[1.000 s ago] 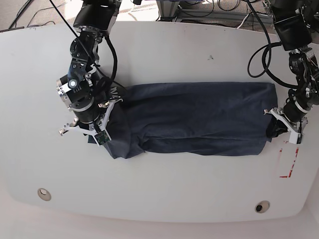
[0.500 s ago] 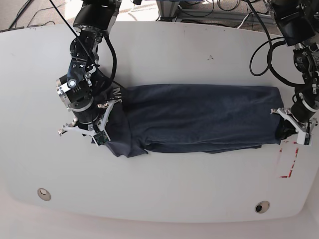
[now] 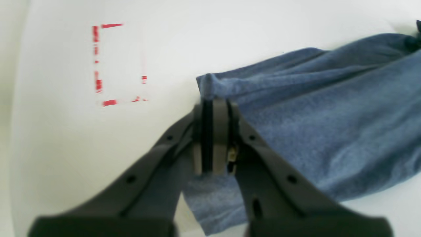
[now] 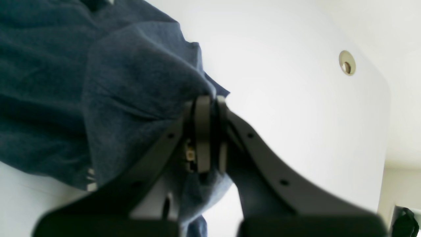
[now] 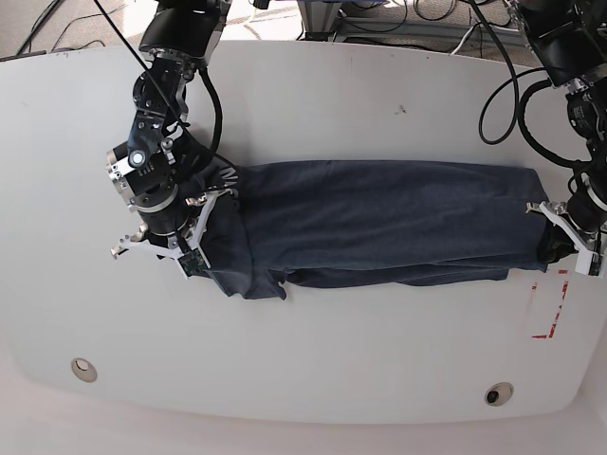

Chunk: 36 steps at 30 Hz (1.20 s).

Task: Layout the t-shirt on the table in an organized manner, then fold the t-shirt properly
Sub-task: 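Pull the held hem away from the right gripper to stretch the shirt, then open the left gripper and lower it back onto the shirt edge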

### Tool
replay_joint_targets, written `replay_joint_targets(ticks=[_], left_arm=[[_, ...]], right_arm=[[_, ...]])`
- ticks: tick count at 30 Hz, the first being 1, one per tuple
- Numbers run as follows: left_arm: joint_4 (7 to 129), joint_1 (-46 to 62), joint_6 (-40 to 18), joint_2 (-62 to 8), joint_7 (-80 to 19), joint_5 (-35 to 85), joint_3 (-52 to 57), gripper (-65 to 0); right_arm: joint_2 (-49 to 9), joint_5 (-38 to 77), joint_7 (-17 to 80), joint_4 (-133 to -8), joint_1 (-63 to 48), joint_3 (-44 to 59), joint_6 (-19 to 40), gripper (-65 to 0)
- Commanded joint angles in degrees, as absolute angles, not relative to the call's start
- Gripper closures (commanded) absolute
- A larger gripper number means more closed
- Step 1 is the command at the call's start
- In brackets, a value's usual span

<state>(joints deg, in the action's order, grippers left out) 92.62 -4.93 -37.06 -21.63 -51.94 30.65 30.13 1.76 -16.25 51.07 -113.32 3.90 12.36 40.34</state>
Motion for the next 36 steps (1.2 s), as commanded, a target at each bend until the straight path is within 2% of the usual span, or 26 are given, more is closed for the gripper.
replay_joint_targets(ticks=[1, 6, 11, 16, 21, 36], left_arm=[[94.55, -6.02, -36.97, -22.64, -51.21, 31.52, 31.16, -11.3], [94.90, -5.05, -36.97, -22.64, -51.38, 31.69, 33.71, -26.2], [98.51, -3.56, -37.05, -22.73, -51.38, 31.78, 35.30, -32.8], [101.23, -1.27, -37.05, -22.73, -51.38, 31.78, 36.00, -33.6], [98.59, -1.27, -37.05, -22.73, -51.38, 31.43, 35.56, -33.8], [69.85, -14.29, -37.41, -22.55, -45.32, 31.69, 31.08, -34.0]], right_arm=[[1.63, -15.96, 49.98, -114.68, 4.35, 12.35, 40.00, 0.0], [1.63, -15.96, 49.98, -114.68, 4.18, 12.35, 40.00, 0.0], [1.63, -15.96, 49.98, -114.59, 4.09, 12.35, 40.00, 0.0], [1.63, -15.96, 49.98, -114.59, 4.09, 12.35, 40.00, 0.0], [1.63, -15.96, 49.98, -114.51, 4.26, 12.35, 40.00, 0.0], [1.71, -15.69, 49.98, -114.42, 4.18, 12.26, 40.00, 0.0]])
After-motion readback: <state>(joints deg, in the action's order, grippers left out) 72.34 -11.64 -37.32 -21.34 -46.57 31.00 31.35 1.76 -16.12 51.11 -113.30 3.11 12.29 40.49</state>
